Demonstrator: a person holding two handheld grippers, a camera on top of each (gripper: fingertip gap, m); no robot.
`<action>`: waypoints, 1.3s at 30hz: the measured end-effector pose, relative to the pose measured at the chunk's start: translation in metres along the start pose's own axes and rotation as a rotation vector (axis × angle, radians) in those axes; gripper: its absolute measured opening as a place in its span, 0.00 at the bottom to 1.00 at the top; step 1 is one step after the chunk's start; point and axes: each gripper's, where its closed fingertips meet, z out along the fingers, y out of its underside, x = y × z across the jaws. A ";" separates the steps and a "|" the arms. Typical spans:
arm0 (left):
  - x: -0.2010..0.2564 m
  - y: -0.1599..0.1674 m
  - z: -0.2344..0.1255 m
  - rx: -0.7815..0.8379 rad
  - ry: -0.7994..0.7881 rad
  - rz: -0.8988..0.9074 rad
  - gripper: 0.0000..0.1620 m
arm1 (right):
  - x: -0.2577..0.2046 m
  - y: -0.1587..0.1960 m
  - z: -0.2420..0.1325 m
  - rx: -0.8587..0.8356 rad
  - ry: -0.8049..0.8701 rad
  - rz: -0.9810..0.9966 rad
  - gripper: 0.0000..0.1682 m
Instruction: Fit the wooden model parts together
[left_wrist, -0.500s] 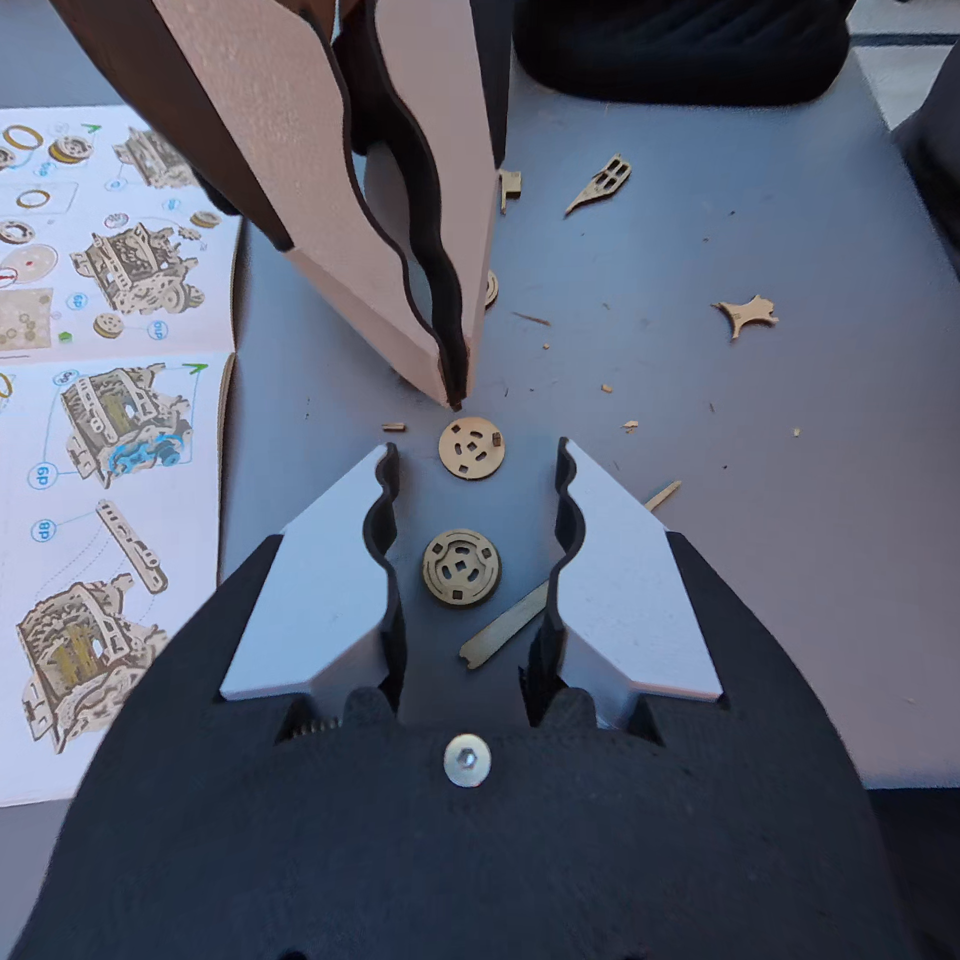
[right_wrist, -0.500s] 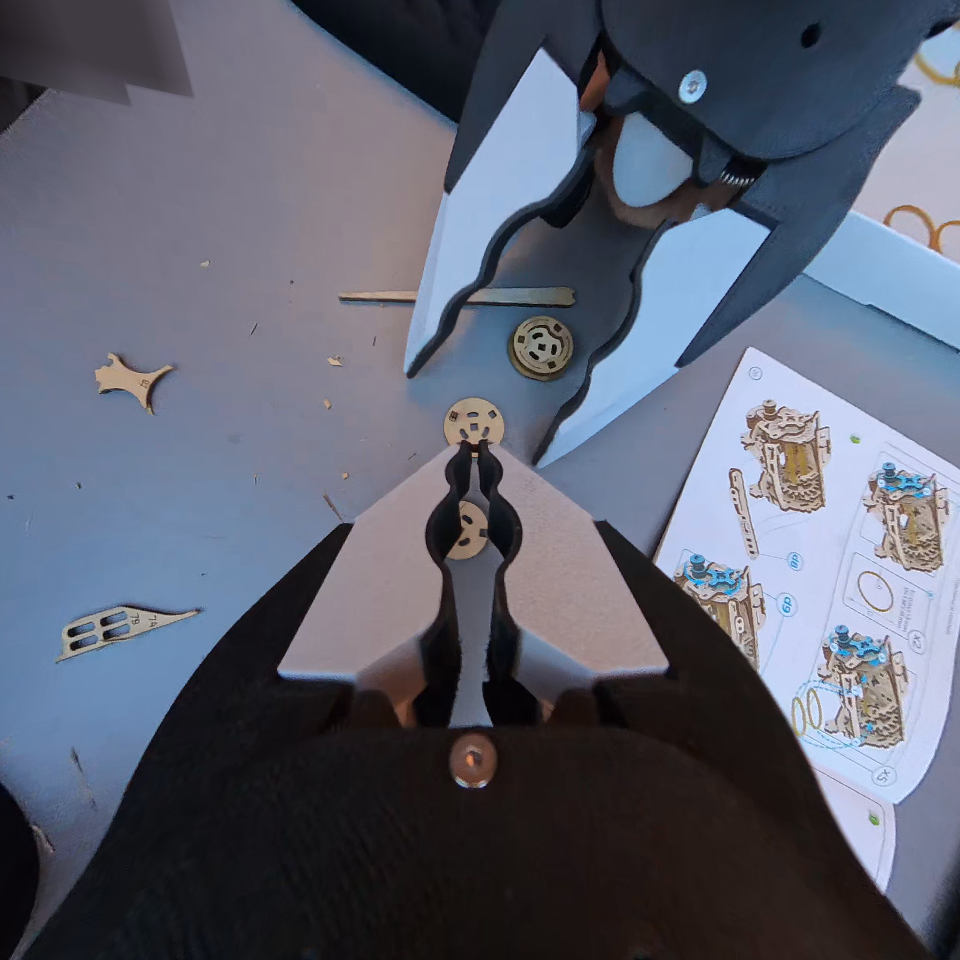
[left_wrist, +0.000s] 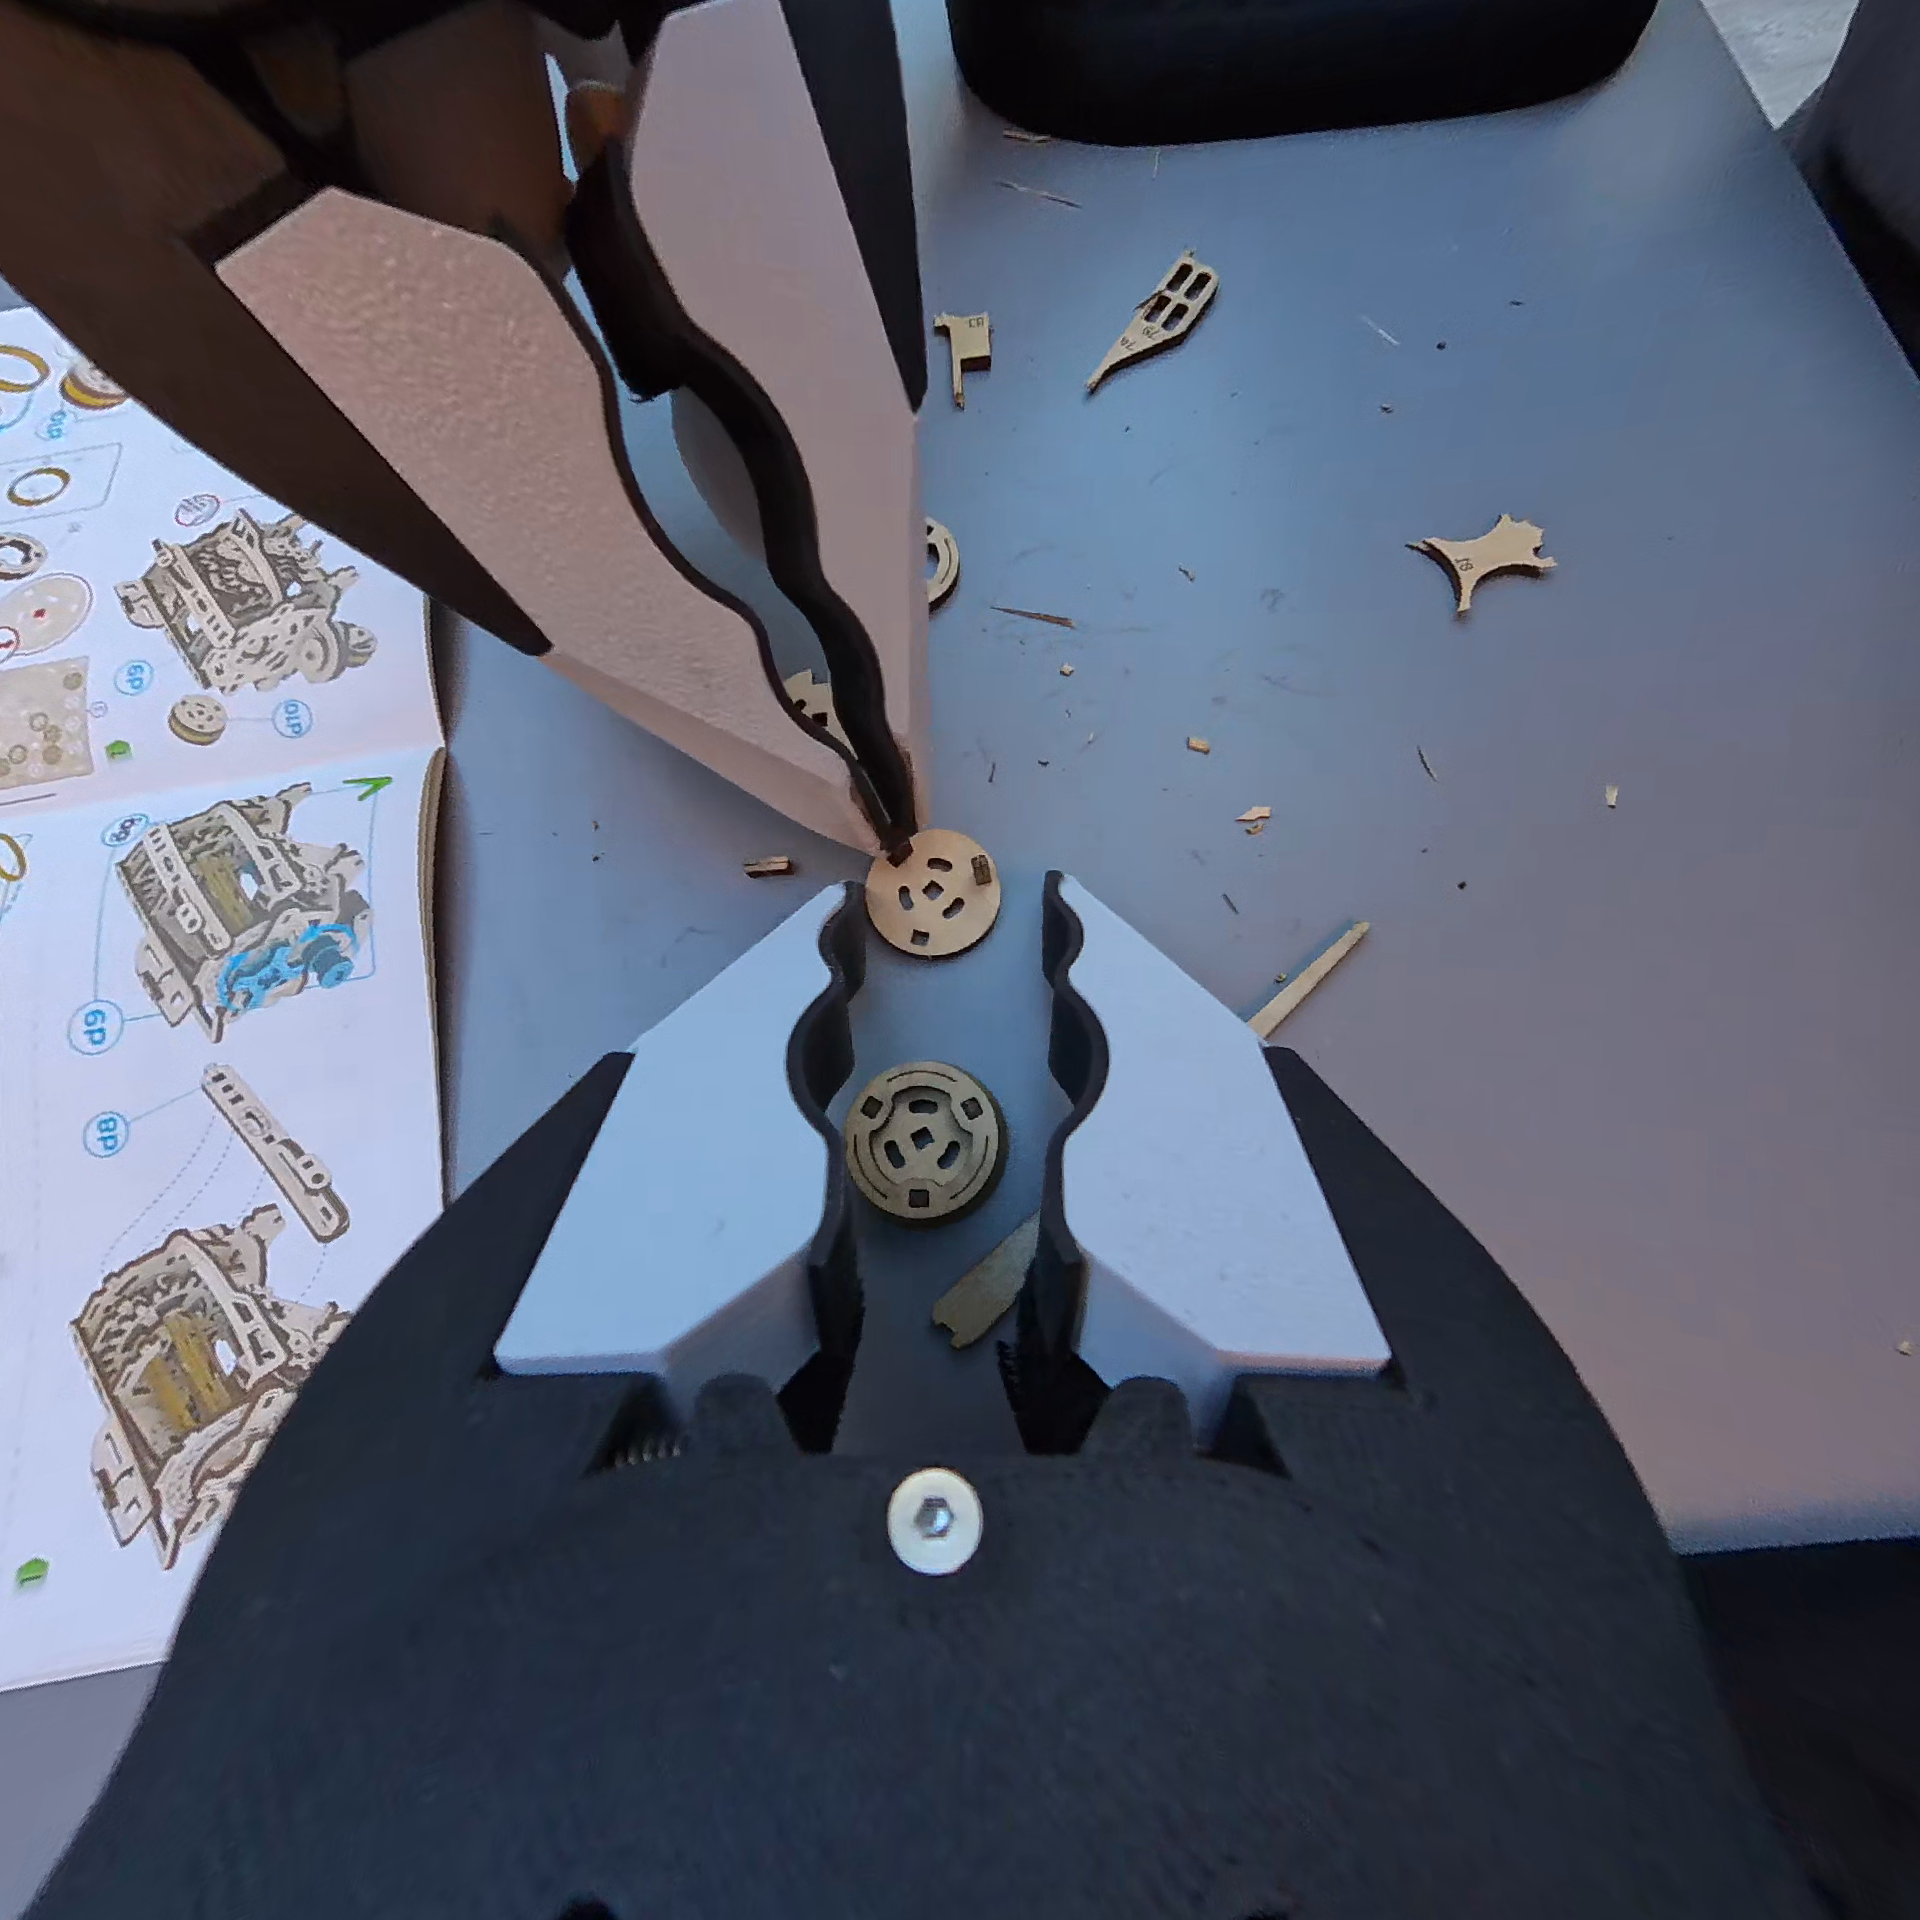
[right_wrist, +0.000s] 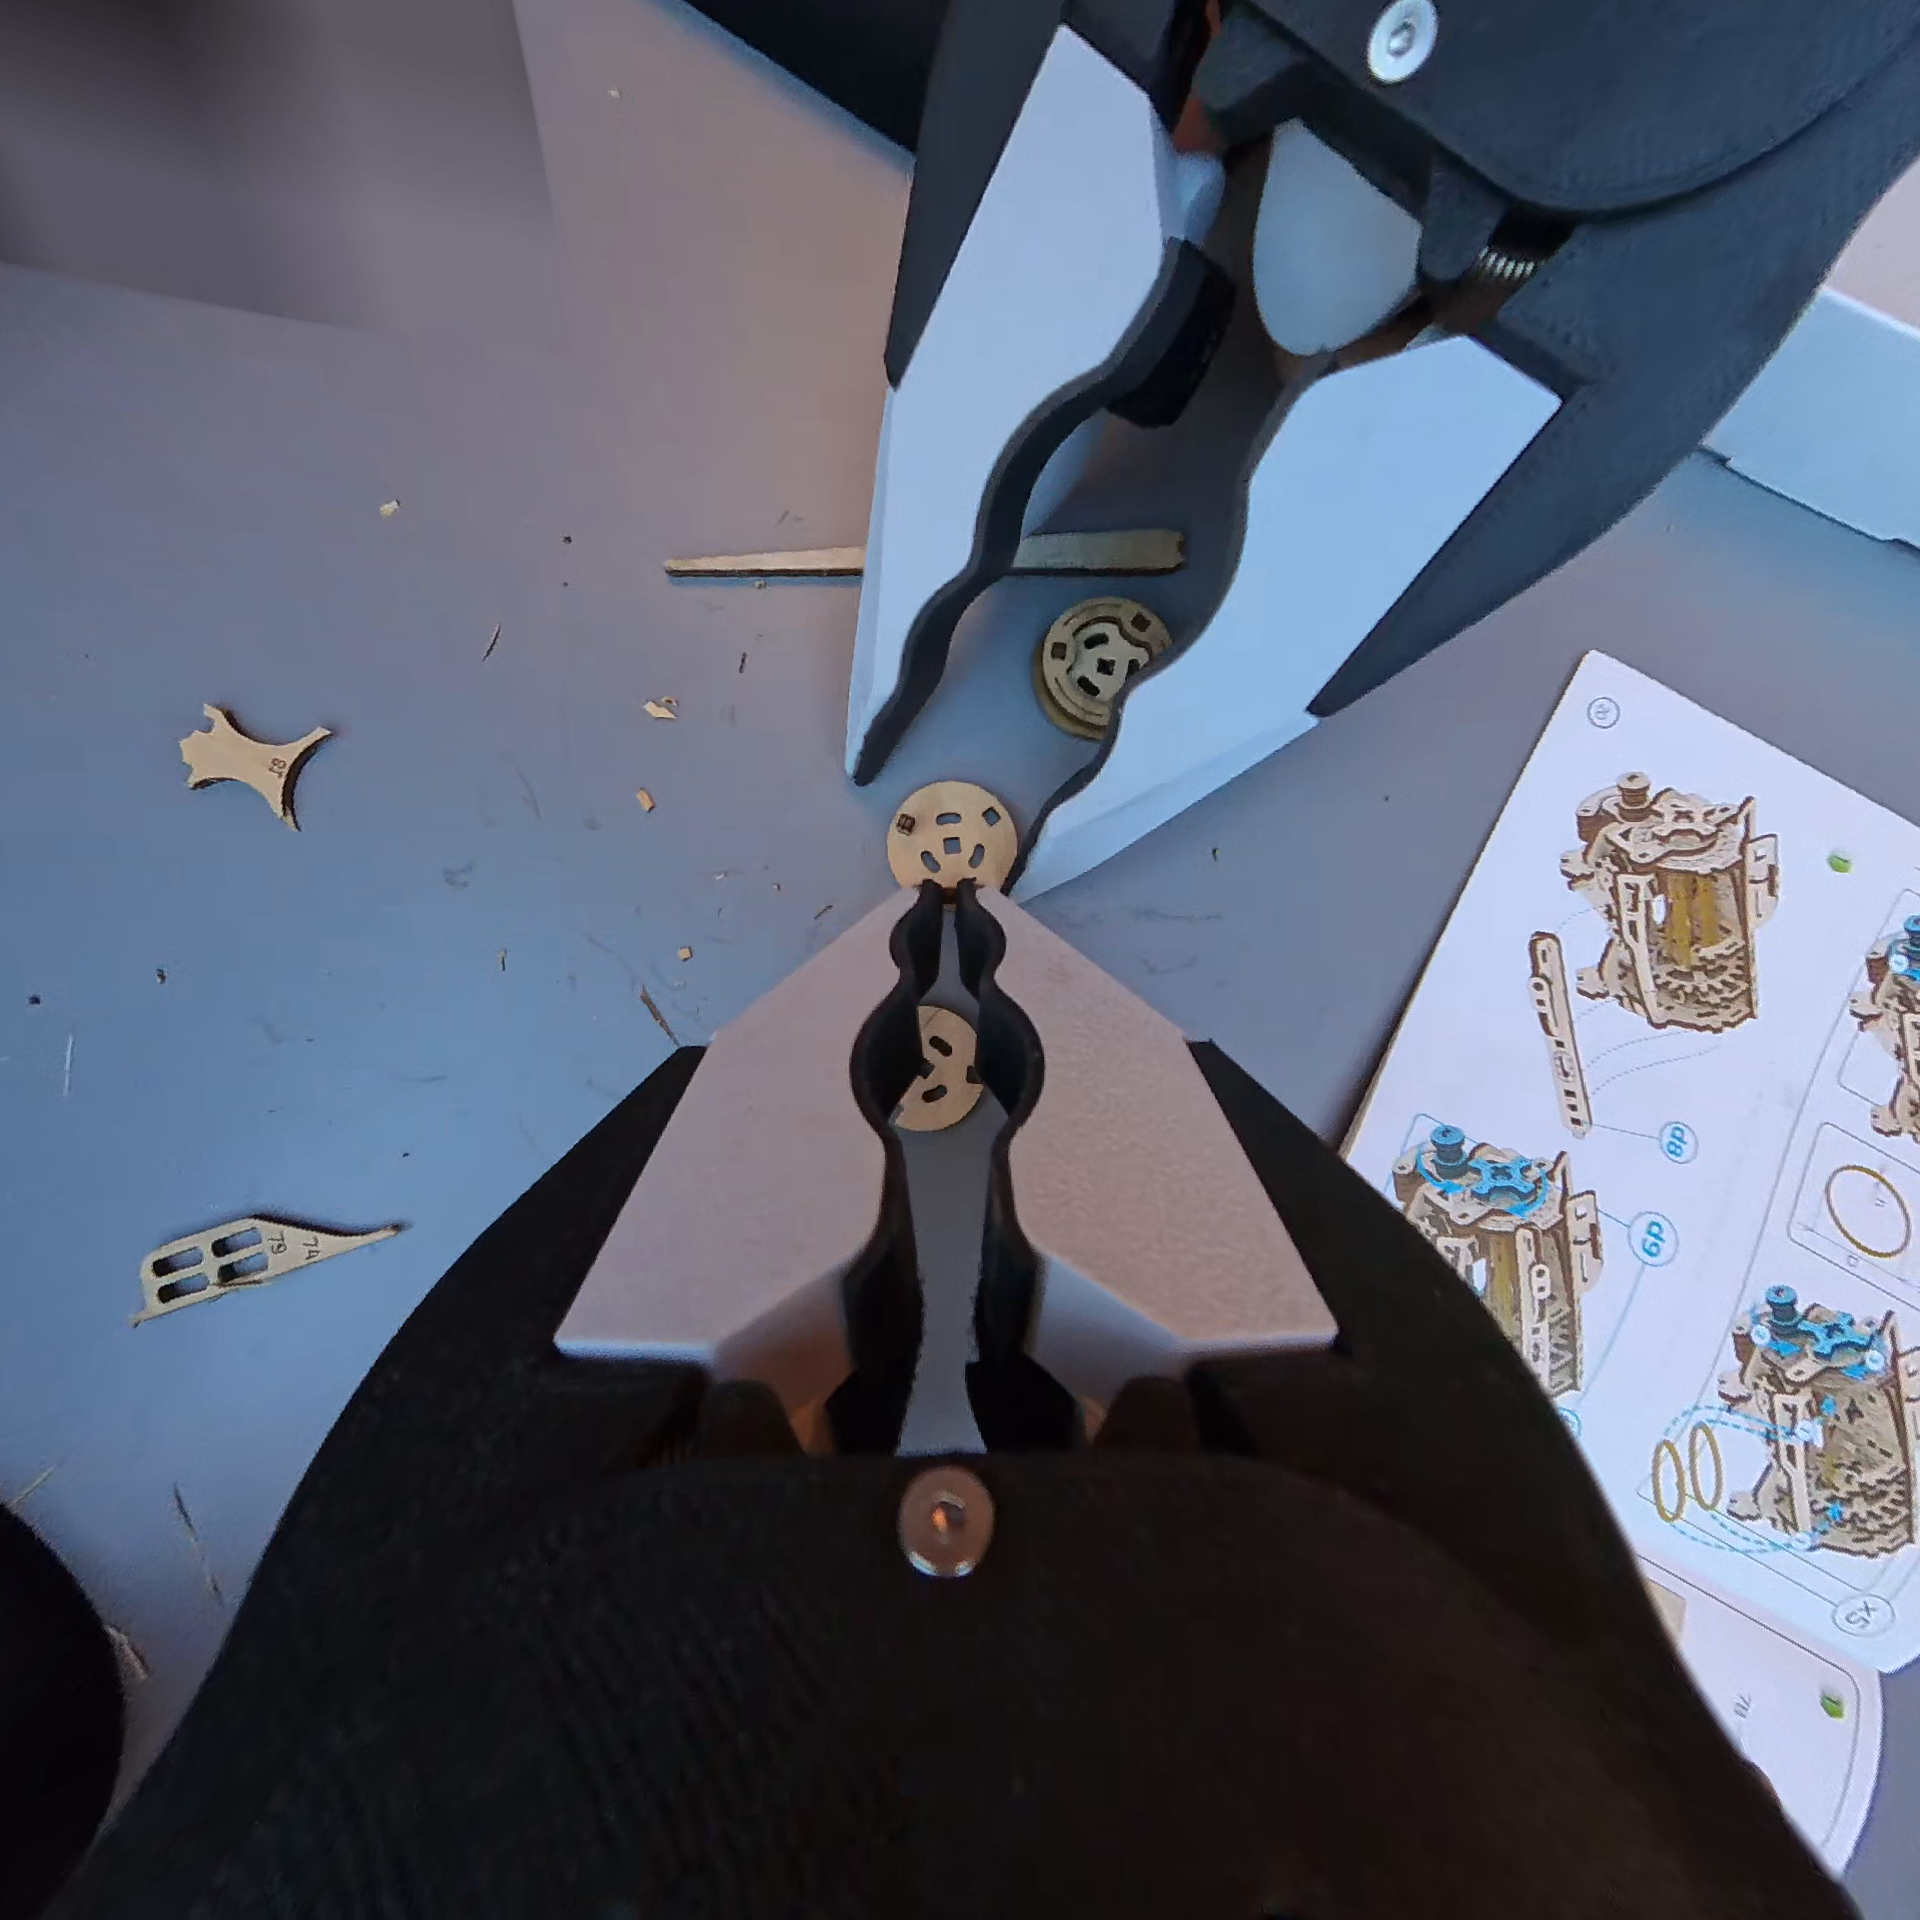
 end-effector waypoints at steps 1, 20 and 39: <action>0.000 0.000 0.000 0.000 0.000 -0.002 0.20 | 0.000 0.000 0.000 -0.010 0.004 -0.002 0.01; -0.001 -0.001 0.001 0.000 -0.003 -0.007 0.15 | 0.001 -0.002 0.002 -0.123 0.005 -0.165 0.01; -0.002 0.000 0.001 0.000 -0.002 -0.011 0.15 | 0.000 0.000 0.004 -0.289 -0.022 -0.225 0.01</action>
